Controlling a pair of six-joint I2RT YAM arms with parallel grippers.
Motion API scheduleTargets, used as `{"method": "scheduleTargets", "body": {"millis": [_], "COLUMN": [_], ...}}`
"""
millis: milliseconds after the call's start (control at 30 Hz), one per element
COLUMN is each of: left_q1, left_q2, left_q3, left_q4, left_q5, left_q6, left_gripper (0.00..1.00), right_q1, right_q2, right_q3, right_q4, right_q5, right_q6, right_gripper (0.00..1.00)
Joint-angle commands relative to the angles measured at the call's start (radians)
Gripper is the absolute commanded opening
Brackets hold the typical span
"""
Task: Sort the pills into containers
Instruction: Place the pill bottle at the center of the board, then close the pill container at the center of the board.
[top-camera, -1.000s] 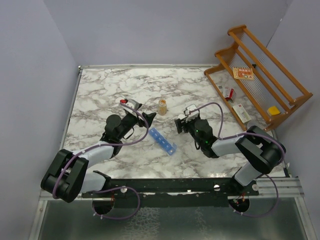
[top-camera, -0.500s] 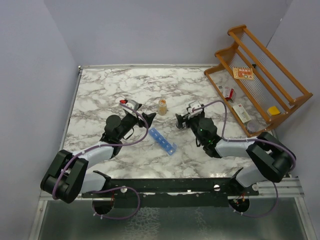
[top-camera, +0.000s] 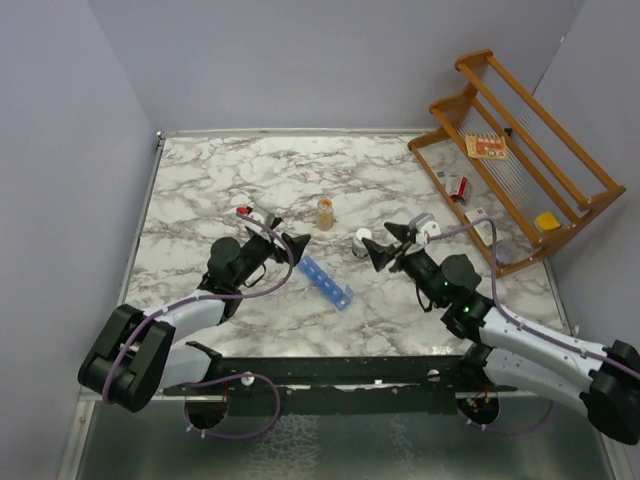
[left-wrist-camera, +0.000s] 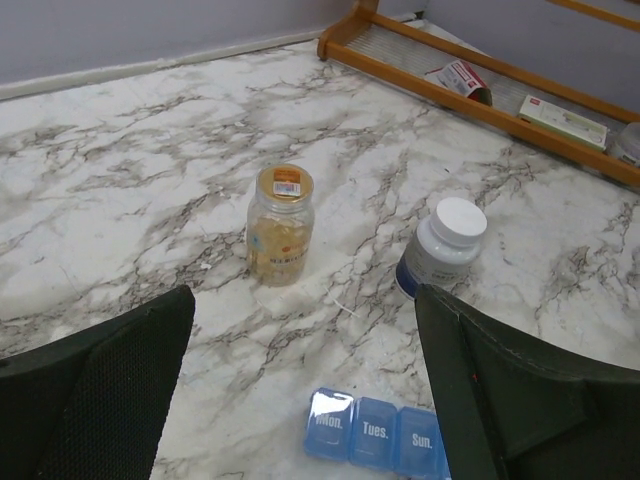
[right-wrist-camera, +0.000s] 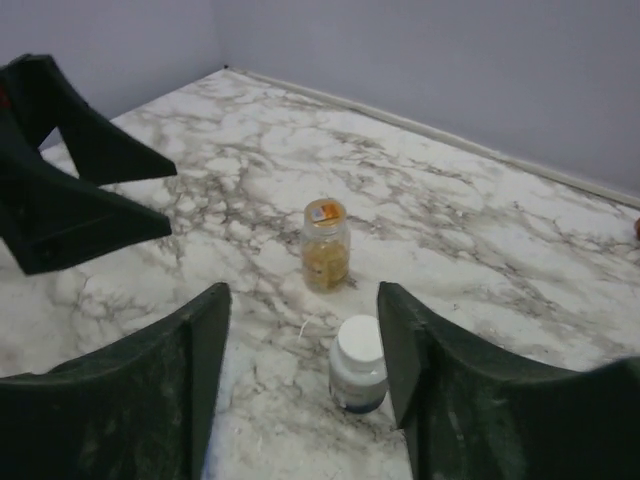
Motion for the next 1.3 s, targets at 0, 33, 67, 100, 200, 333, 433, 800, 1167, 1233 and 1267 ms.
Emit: {"method": "scheduleTargets", "body": {"millis": [0, 33, 67, 100, 200, 333, 433, 800, 1167, 1233, 1267], "left_q1": [0.006, 0.006, 0.007, 0.007, 0.006, 0.006, 0.007, -0.01, -0.098, -0.117, -0.123], "left_q2": [-0.049, -0.054, -0.059, -0.062, -0.072, -0.077, -0.071, 0.044, 0.158, 0.168, 0.173], "left_q3": [-0.03, -0.033, -0.036, -0.038, -0.05, -0.069, -0.079, -0.08, -0.069, -0.065, -0.065], "left_q4": [0.021, 0.018, 0.012, 0.008, 0.0, 0.0, -0.003, 0.001, 0.01, 0.01, 0.009], "left_q5": [0.001, 0.0, -0.001, 0.0, 0.004, 0.014, 0.044, 0.142, 0.11, 0.09, 0.078], "left_q6": [-0.046, -0.049, -0.051, -0.053, -0.065, -0.072, -0.08, -0.105, -0.105, -0.098, -0.094], "left_gripper": [0.94, 0.94, 0.93, 0.93, 0.92, 0.91, 0.9, 0.88, 0.88, 0.87, 0.87], "right_q1": [0.065, 0.067, 0.067, 0.067, 0.067, 0.067, 0.068, 0.072, 0.094, 0.104, 0.107], "right_q2": [-0.159, -0.182, -0.196, -0.201, -0.17, -0.07, -0.007, 0.073, 0.175, 0.182, 0.182], "right_q3": [-0.082, -0.087, -0.089, -0.088, -0.08, -0.07, -0.07, -0.086, -0.044, -0.043, -0.043], "right_q4": [-0.233, -0.26, -0.287, -0.312, -0.357, -0.332, -0.315, -0.313, -0.322, -0.314, -0.311], "right_q5": [-0.088, -0.094, -0.08, -0.062, -0.009, -0.046, -0.061, -0.155, -0.21, -0.203, -0.204], "right_q6": [0.075, 0.085, 0.106, 0.123, 0.172, 0.202, 0.22, 0.249, 0.241, 0.238, 0.239], "right_gripper": [0.39, 0.19, 0.04, 0.01, 0.01, 0.01, 0.01, 0.01, 0.01, 0.01, 0.01]}}
